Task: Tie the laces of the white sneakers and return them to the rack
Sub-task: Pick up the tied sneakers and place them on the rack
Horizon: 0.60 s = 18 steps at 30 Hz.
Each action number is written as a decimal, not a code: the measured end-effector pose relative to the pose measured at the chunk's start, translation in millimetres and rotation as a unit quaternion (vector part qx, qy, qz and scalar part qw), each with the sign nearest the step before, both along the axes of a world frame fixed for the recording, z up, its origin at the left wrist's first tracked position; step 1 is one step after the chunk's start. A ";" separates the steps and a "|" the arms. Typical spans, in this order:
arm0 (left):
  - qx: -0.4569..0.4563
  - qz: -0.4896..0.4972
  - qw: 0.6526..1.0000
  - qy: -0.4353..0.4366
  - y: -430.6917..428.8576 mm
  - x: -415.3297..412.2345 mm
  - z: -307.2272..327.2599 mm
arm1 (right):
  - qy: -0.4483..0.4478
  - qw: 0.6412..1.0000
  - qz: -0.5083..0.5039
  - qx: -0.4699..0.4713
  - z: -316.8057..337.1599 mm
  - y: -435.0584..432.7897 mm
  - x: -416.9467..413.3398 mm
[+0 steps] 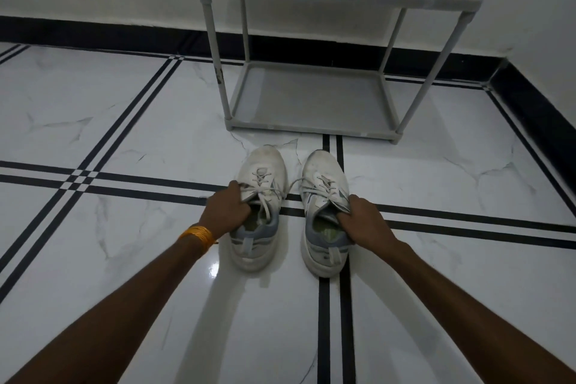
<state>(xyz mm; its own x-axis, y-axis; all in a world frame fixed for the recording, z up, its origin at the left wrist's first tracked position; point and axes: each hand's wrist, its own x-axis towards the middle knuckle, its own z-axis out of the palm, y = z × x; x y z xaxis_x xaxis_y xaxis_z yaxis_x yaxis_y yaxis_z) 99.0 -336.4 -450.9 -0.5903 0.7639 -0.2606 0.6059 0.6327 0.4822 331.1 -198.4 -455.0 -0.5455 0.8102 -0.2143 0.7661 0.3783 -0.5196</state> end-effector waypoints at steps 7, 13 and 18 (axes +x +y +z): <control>0.112 -0.004 0.994 0.003 29.7 21.6 -3.8 | 0.050 0.996 -0.016 0.077 -13.3 5.9 -8.3; 0.185 0.004 0.982 -0.023 42.3 34.4 44.2 | 0.098 0.992 -0.031 0.078 38.4 -0.7 7.8; 0.202 0.013 0.979 -0.036 41.5 47.2 131.0 | 0.116 0.990 -0.020 0.074 135.1 4.2 20.4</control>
<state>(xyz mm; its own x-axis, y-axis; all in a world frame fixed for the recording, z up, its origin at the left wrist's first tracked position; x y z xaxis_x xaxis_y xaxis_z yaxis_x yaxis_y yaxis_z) 146.1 -294.9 -319.9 -0.6025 0.7979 0.0187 0.5475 0.3961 0.7372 351.5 -194.2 -319.9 -0.5331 0.8453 0.0355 0.6479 0.4349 -0.6254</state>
